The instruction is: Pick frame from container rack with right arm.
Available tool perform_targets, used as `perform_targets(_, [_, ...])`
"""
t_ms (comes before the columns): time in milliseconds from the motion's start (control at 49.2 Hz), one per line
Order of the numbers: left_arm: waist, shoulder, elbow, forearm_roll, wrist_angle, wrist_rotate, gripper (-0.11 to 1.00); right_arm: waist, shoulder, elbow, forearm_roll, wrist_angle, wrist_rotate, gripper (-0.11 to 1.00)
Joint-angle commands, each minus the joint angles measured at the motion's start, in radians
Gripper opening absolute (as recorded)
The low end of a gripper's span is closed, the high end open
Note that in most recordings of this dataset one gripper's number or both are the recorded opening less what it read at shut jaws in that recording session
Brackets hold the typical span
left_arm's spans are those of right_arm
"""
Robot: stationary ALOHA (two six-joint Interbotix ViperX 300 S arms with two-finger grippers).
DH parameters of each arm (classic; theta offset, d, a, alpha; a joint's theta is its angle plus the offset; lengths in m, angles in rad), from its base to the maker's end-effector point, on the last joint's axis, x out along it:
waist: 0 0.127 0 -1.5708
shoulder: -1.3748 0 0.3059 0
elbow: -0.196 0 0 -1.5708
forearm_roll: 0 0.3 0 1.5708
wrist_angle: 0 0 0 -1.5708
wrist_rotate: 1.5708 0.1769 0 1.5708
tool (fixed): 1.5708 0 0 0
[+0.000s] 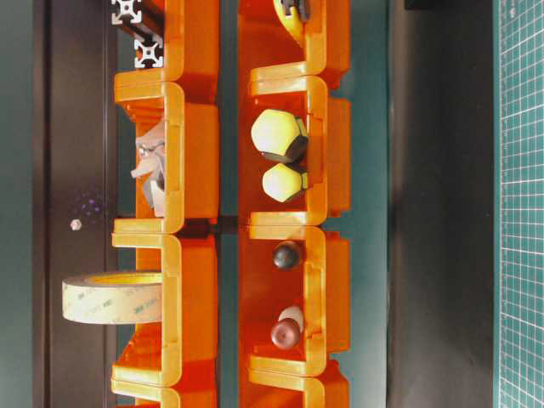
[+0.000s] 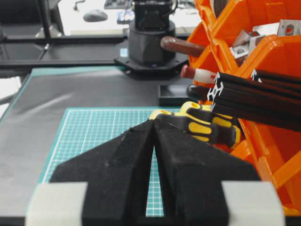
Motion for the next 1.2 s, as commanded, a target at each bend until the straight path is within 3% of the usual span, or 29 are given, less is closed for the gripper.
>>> perform_targets(0, [-0.009,0.009,-0.034,0.037,-0.006,-0.012,0.06,0.003,0.002,-0.020,0.008,-0.017,0.018,0.02])
perform_targets(81, [-0.009,0.005,-0.061,0.037,-0.003,-0.017,0.00,0.008,-0.009,-0.041,0.014,-0.006,0.032,0.06])
perform_targets(142, [-0.009,-0.006,-0.080,0.037,0.009,-0.015,0.00,0.012,-0.020,-0.061,0.014,0.014,0.067,0.00])
perform_targets(264, [-0.008,-0.025,-0.109,0.037,0.077,-0.015,0.00,0.021,-0.025,-0.114,0.014,0.106,0.129,0.00])
perform_targets(467, [-0.009,-0.044,-0.143,0.037,0.215,-0.018,0.00,0.051,-0.006,-0.302,0.005,0.439,0.143,0.00])
perform_targets(691, [-0.008,-0.049,-0.158,0.037,0.242,-0.029,0.00,0.092,0.080,-0.563,-0.037,0.807,0.144,0.00])
perform_targets(935, [-0.009,-0.051,-0.170,0.037,0.249,-0.130,0.00,0.161,0.250,-0.801,-0.150,1.124,0.143,0.00])
perform_targets(1077, [-0.014,-0.055,-0.172,0.037,0.245,-0.135,0.00,0.252,0.313,-0.871,-0.272,1.246,0.150,0.00])
perform_targets(1179, [-0.023,-0.061,-0.172,0.037,0.249,-0.137,0.00,0.307,0.334,-0.884,-0.350,1.270,0.155,0.00])
